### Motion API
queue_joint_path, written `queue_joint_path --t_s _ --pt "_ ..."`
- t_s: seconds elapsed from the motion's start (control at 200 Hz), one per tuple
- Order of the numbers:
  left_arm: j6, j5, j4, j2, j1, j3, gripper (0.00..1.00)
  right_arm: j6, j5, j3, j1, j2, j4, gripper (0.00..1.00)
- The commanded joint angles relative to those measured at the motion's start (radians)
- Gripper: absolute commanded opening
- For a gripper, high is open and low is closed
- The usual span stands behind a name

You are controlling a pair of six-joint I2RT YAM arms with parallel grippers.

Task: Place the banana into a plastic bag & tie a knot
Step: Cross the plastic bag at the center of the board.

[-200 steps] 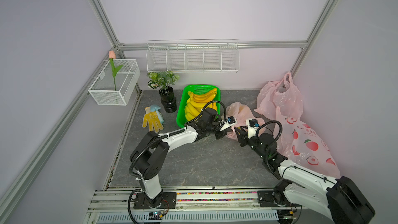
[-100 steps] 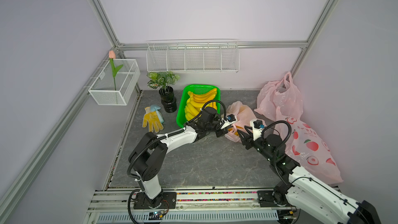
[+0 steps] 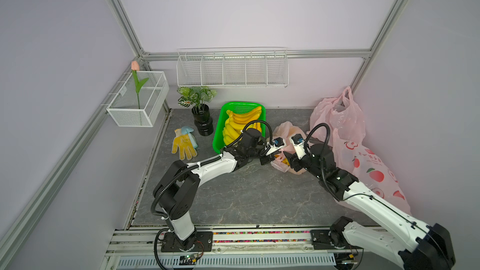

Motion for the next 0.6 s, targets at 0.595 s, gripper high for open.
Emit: queue_joint_path --t_s 0.595 --pt "0.012 0.15 -0.049 -0.019 0.035 0.024 0.01 -0.238 0.092 -0.171 0.073 0.144 0.29 0.66"
